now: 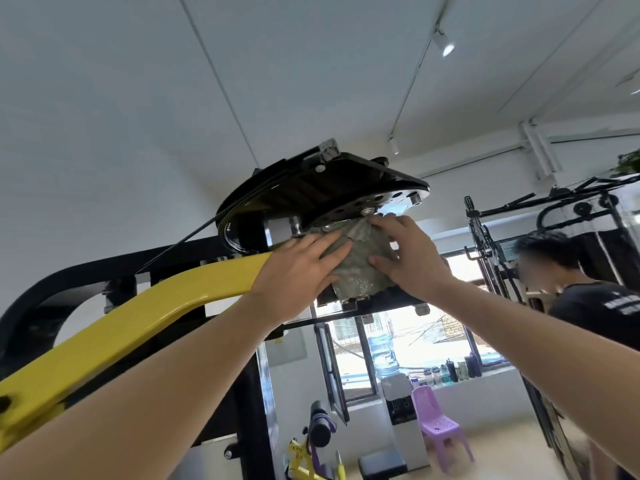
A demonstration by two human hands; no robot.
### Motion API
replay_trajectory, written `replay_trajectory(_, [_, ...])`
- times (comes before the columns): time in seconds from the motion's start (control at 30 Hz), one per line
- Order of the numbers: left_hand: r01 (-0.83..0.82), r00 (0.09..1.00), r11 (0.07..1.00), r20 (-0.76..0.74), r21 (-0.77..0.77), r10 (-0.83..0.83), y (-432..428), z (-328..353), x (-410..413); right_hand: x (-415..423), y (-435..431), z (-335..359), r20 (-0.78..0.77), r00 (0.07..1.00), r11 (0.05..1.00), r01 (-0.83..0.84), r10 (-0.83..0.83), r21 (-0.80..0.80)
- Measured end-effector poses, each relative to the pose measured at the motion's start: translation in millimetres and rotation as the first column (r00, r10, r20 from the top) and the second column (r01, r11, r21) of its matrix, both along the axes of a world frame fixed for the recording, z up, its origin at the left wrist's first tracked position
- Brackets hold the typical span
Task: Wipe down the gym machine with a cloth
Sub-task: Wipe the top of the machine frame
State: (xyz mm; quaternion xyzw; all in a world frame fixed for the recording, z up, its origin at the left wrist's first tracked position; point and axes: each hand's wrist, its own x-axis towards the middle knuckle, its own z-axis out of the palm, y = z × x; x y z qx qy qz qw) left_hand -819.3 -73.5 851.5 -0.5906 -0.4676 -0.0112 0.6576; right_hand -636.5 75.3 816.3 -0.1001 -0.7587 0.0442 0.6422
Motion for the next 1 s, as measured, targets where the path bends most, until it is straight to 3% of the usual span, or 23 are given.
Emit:
replay_trajectory(0.13, [-0.033,0.999,0.999,0.015,0.040,0.033,-28.9,-5.6,-18.3,-18.8,-7.2,-3.2,-0.019,0.979,0.922,0.200,-0.205,0.331])
replay_trajectory(0.27, [-0.107,0.993,0.992,0.064,0.065,0.103,-58.0,-8.9,-34.5,-44.0,-26.9,0.0,-0.015,0.979,0.869,0.189,-0.205,0.457])
replay_trajectory(0.63, [-0.231,0.964,0.964,0.166,0.133,0.208,-133.0,-23.1,-71.4,-109.1,-81.5,1.0,-0.019,0.988,0.814,0.139,-0.156,0.564])
replay_trajectory(1.0, [-0.274,0.923,0.954,0.313,0.124,0.225,-175.6,-30.3,-99.9,-158.5,-130.9,-9.2,-0.077,0.993,0.864,0.113,-0.086,0.491])
